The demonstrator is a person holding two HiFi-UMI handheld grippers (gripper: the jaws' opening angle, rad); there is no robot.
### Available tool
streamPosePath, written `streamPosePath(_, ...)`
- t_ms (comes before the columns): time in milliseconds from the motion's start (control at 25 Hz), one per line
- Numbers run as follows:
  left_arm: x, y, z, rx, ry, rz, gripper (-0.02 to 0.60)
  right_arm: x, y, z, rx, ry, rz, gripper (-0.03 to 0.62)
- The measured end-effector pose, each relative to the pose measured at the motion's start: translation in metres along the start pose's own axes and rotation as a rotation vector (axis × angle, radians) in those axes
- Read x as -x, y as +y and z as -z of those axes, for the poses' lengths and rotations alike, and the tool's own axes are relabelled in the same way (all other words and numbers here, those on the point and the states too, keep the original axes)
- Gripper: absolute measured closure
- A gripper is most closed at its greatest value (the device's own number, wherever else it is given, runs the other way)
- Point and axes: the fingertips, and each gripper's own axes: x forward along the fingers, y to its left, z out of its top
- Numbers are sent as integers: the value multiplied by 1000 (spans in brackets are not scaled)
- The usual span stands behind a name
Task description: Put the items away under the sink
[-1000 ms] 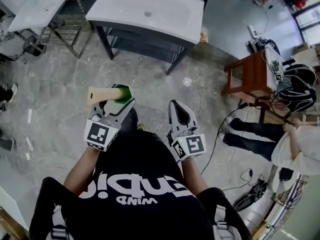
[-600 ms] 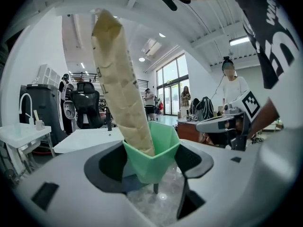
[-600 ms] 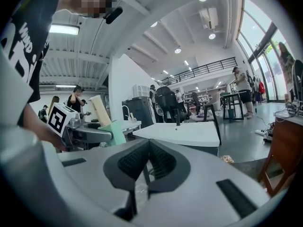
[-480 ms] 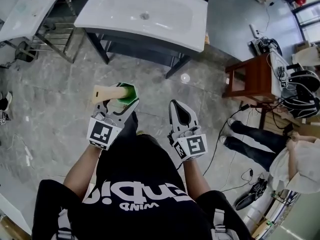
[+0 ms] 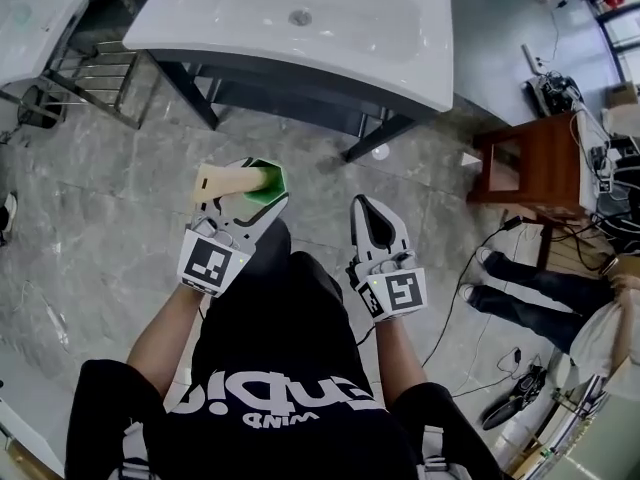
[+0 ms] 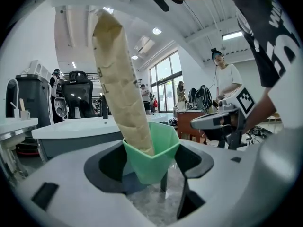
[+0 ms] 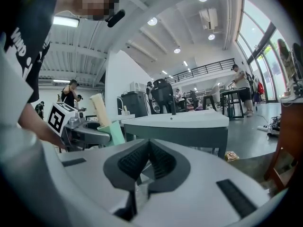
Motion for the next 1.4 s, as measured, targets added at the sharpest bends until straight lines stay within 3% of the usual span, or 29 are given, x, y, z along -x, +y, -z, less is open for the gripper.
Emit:
streamPosePath(400,-63,30,101,3,-33,2,253,-63,-43,96,-11,-37,62,577)
streamPosePath(640,-94,49,143,54,-86,-12,253,-93,-59,146,-1,-71,68,577)
streamPosePath(920,-110,66,199,38,-88,-43,253,-121,-66,200,20,-79,48,577)
streamPosePath(1400,-124,62,251,-21,-97,-22,253,-137,-69,246,73,-132,24,577)
